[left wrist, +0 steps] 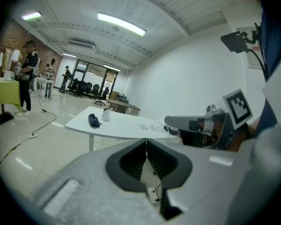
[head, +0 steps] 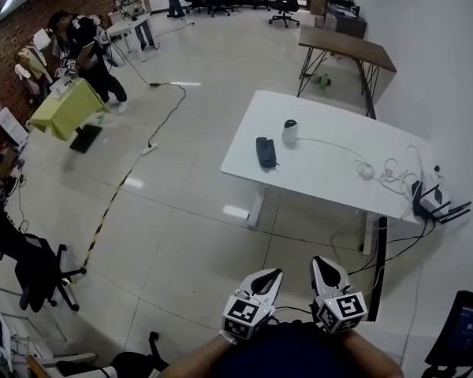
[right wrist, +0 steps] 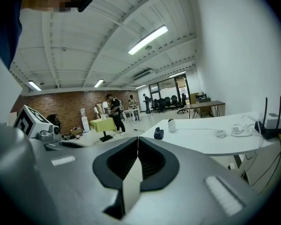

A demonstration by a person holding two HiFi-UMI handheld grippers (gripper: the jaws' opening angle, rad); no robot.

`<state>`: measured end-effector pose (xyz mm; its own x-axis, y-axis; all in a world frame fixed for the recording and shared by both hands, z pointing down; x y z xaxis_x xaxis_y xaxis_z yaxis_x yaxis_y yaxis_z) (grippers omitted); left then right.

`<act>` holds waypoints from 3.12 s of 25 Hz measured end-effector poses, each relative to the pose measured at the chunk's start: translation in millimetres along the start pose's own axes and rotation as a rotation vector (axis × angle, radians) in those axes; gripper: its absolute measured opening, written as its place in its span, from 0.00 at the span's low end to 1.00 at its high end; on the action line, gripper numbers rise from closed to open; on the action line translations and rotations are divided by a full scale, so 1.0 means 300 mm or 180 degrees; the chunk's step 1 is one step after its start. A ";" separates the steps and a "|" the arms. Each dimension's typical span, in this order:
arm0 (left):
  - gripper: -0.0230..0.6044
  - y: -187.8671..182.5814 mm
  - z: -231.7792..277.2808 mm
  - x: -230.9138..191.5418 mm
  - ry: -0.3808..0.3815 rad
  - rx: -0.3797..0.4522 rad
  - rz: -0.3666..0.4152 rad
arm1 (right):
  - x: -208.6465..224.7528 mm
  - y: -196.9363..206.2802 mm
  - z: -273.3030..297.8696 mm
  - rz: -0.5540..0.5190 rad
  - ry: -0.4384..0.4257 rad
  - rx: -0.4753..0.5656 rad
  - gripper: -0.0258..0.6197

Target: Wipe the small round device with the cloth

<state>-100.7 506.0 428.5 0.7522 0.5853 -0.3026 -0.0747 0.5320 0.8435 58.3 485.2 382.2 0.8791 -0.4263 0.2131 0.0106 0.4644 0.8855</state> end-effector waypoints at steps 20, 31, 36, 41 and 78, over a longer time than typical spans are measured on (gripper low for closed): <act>0.04 -0.057 -0.042 -0.228 -0.0184 0.0037 -0.0344 | -0.114 -0.012 0.265 -0.0328 -0.0406 -0.0299 0.06; 0.04 -0.164 0.188 -0.196 -0.0344 -0.0196 -0.0174 | 0.113 -0.101 0.348 -0.0090 -0.0580 -0.0198 0.06; 0.04 -0.273 0.321 -0.145 -0.0349 -0.0221 -0.0084 | 0.289 -0.145 0.353 -0.0002 -0.0490 -0.0123 0.06; 0.04 -0.297 0.418 -0.117 -0.0356 -0.0128 0.0010 | 0.390 -0.168 0.356 0.0061 -0.0530 -0.0075 0.06; 0.04 -0.624 0.638 -0.765 0.0125 -0.0086 -0.0278 | 0.386 -0.395 0.959 0.0111 -0.0089 -0.0309 0.06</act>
<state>-134.2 154.9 425.1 0.7304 0.5593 -0.3920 -0.0280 0.5979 0.8011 21.8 157.6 420.6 0.8661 -0.4295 0.2559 0.0273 0.5518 0.8335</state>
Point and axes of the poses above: the fingertips, and each gripper's own axes: z forward along the fingers, x to its right, y out of its underside, the point moved 7 cm from there along -z, backward along the fingers, and after that the axes turned 10 degrees about -x, right-handed, at the moved point
